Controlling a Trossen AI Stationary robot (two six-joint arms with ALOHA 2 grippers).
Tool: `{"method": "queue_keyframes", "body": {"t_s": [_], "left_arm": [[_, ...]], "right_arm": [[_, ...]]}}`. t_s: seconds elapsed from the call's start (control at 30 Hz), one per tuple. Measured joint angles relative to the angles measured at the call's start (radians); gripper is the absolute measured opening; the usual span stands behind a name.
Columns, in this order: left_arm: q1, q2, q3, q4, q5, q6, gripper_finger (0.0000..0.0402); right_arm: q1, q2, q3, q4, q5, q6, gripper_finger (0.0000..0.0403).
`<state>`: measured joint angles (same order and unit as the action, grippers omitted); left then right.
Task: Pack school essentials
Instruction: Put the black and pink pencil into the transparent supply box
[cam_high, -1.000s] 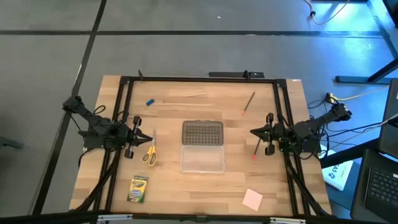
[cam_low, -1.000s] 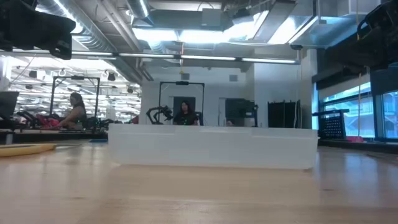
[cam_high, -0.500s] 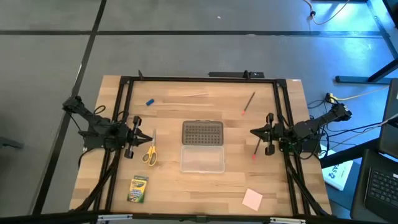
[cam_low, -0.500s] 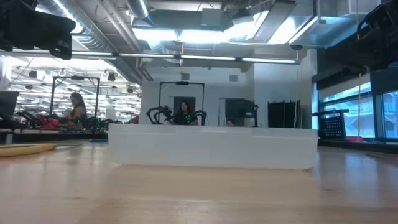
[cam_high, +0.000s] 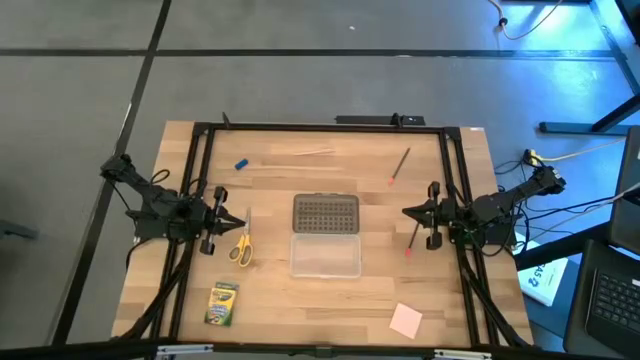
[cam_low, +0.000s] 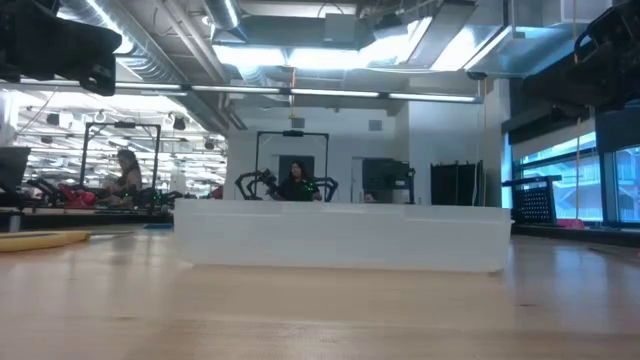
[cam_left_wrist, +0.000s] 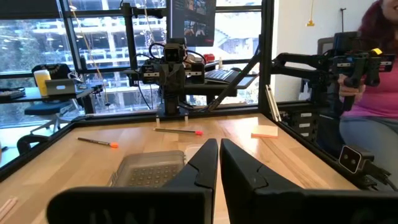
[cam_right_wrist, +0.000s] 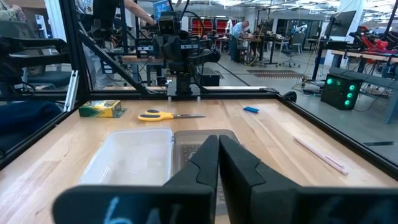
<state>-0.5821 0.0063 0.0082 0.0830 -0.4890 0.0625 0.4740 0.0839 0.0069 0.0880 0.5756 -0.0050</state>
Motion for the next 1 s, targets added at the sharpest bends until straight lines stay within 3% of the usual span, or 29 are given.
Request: {"method": "queue_keyframes", "body": {"t_s": [0.43,0.63,0.8,1.0], "left_arm": [[0.000,0.000,0.000,0.000,0.000,0.000,0.0014],[0.000,0.000,0.000,0.000,0.000,0.000,0.0014],[0.000,0.000,0.000,0.000,0.000,0.000,0.0014],[0.000,0.000,0.000,0.000,0.000,0.000,0.0014]], "right_arm": [[0.000,0.000,0.002,0.187,-0.082,-0.141,0.0005],[0.000,0.051,0.104,0.147,-0.060,-0.220,0.0003],[0.000,0.175,0.293,-0.050,0.025,-0.234,0.0002],[0.000,0.377,0.569,-0.440,0.031,-0.094,0.0002]]}}
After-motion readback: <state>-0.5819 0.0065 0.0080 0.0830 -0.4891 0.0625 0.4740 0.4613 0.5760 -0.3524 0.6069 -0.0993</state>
